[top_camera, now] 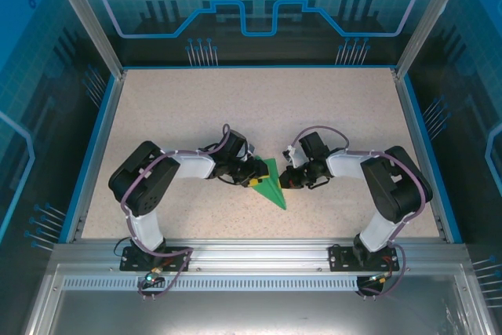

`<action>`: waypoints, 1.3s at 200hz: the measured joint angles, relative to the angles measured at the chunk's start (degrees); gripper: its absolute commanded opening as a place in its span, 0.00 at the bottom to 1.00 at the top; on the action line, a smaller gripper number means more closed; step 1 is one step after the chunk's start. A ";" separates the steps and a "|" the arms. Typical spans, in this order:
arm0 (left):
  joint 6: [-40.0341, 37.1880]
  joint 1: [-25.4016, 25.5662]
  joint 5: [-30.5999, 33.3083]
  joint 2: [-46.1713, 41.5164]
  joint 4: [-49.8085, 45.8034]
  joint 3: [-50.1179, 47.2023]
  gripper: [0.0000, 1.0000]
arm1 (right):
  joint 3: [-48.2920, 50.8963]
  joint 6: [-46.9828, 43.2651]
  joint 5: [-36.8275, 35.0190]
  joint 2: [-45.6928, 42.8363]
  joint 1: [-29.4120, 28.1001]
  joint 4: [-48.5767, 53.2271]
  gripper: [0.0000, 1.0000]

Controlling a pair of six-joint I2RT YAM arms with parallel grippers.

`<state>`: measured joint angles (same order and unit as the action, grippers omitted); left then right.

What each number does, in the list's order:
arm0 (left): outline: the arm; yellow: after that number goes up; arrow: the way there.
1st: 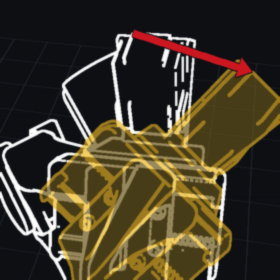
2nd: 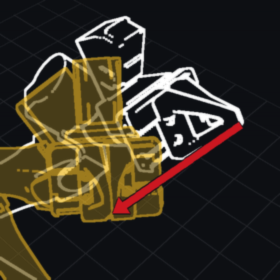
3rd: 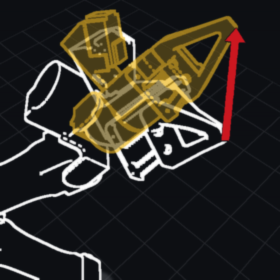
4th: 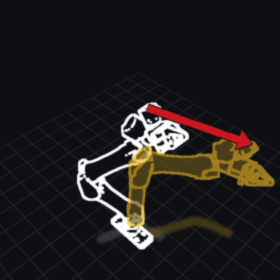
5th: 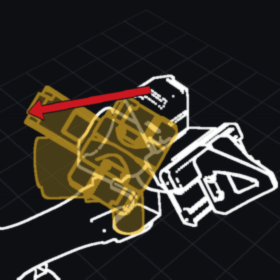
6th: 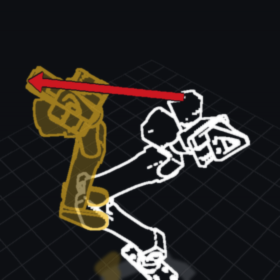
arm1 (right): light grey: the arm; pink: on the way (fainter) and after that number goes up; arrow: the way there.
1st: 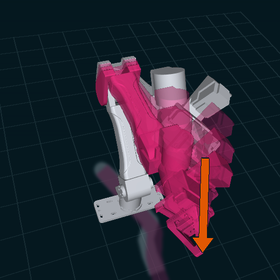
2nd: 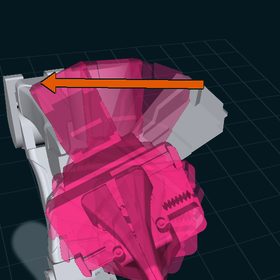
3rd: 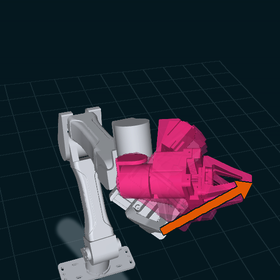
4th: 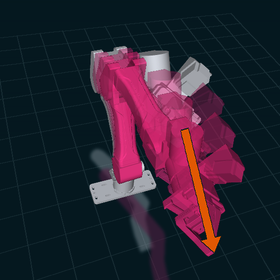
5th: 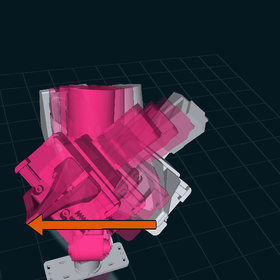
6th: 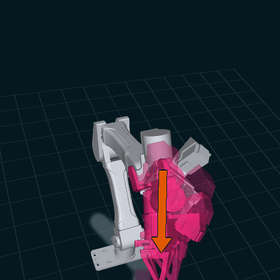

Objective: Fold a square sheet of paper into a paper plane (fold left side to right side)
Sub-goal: Fourth fold the wing at the center of the table.

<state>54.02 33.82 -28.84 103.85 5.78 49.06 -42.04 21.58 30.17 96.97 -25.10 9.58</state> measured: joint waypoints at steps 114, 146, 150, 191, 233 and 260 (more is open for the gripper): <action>-1.88 0.24 0.20 -0.83 -4.24 7.17 0.25 | -0.57 0.02 -0.17 0.37 -0.42 0.48 0.00; -1.88 0.48 -0.59 3.10 -3.89 9.84 0.25 | -0.74 0.02 -0.22 0.46 -0.46 0.81 0.00; -1.88 0.52 -0.61 3.56 -3.91 10.08 0.24 | -0.74 0.00 -0.24 0.46 -0.46 0.85 0.00; -1.88 0.59 -0.59 6.69 -4.15 10.54 0.25 | -0.87 0.00 -0.66 0.46 -0.74 0.96 0.00; -2.08 0.59 -0.39 6.91 -5.09 10.36 0.24 | -1.46 -0.04 -1.31 0.46 -1.05 1.97 0.00; -2.19 0.59 0.07 6.91 -5.53 9.33 0.24 | -1.57 -0.04 -1.51 0.46 -1.14 2.16 0.00</action>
<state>51.83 34.41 -28.77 110.76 0.25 58.39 -43.62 21.54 28.67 97.43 -26.24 11.75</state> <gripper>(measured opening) 0.244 0.045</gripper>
